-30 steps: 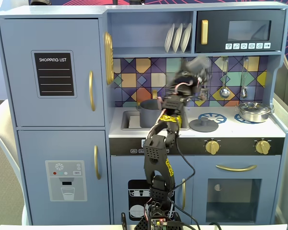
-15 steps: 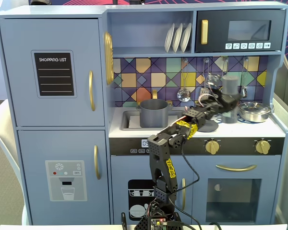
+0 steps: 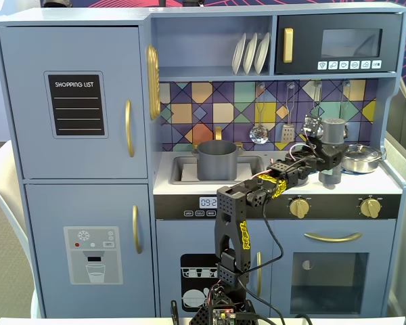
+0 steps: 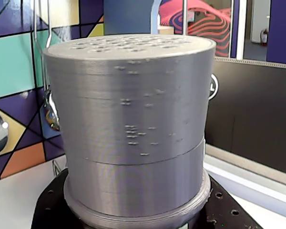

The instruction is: Put salt in the gray recipient

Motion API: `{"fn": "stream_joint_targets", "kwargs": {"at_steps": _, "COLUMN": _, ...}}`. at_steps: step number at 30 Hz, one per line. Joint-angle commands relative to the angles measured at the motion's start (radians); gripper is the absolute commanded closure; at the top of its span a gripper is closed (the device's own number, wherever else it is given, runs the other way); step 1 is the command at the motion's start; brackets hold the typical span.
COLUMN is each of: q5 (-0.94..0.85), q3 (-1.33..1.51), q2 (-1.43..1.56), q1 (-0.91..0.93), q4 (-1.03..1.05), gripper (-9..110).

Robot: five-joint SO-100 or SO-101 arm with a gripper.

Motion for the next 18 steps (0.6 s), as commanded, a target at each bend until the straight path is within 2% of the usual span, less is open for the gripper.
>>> {"fn": "stream_joint_targets", "kwargs": {"at_steps": 1, "q5": 0.006, "q3": -0.017, "q2": 0.000, "q1": 0.003, "q4": -0.069, "gripper": 101}}
{"fn": "stream_joint_targets", "kwargs": {"at_steps": 18, "q5": -0.040, "q3": 0.008, "q2": -0.031, "q1": -0.014, "q4": -0.089, "gripper": 101}}
